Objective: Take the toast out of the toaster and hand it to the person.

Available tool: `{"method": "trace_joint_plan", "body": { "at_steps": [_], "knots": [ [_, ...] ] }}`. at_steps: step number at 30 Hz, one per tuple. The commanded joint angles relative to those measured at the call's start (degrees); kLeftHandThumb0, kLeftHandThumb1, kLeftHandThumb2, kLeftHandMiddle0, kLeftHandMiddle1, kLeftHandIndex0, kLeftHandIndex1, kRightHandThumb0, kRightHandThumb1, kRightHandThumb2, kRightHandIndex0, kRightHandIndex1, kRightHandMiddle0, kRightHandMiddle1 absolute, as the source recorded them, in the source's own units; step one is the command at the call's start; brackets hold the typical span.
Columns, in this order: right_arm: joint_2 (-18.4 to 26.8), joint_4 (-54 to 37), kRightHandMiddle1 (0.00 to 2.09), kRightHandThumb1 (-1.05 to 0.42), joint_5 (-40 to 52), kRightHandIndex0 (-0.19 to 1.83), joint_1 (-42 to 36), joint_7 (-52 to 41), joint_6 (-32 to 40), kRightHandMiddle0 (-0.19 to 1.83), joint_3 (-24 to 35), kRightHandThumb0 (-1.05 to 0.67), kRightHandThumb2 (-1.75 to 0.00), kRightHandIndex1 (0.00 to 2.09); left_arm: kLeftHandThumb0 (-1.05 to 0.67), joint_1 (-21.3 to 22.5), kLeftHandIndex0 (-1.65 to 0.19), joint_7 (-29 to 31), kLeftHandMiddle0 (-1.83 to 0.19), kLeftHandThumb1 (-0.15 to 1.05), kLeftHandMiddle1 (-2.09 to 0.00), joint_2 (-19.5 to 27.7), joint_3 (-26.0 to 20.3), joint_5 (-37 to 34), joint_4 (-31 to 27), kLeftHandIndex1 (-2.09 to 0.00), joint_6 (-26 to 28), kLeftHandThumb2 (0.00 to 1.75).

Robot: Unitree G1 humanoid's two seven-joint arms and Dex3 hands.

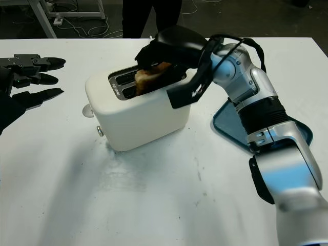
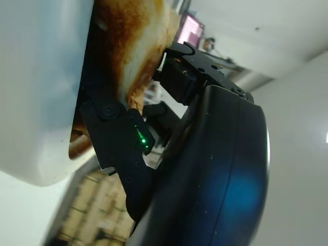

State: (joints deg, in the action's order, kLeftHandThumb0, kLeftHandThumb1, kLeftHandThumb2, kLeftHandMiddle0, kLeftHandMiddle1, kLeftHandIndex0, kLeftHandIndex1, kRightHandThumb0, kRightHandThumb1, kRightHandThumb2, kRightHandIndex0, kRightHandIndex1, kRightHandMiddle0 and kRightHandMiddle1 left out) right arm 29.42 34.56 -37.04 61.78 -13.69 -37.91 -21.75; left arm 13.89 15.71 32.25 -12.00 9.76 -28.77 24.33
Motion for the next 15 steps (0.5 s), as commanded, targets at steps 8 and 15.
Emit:
{"method": "trace_joint_plan", "body": {
  "at_steps": [8,15],
  "knots": [
    [1.82,4.84,1.75,-0.92,-9.52,1.16,2.4,15.08,-3.32,0.93,-2.61,-0.46,-0.3,1.75,-0.22,-0.34,-0.85,-0.49,-0.66,0.86,-0.58,-0.1,0.05,0.57,0.14,0.0,0.12,0.0],
    [1.45,8.5,1.75,-0.92,-7.52,1.12,5.43,18.41,-3.47,0.86,-0.89,-0.46,-0.38,1.75,-0.19,-0.3,-0.84,-0.3,-0.66,0.86,-0.57,0.05,0.06,0.39,-0.02,0.0,0.13,0.0]
  ]
}}
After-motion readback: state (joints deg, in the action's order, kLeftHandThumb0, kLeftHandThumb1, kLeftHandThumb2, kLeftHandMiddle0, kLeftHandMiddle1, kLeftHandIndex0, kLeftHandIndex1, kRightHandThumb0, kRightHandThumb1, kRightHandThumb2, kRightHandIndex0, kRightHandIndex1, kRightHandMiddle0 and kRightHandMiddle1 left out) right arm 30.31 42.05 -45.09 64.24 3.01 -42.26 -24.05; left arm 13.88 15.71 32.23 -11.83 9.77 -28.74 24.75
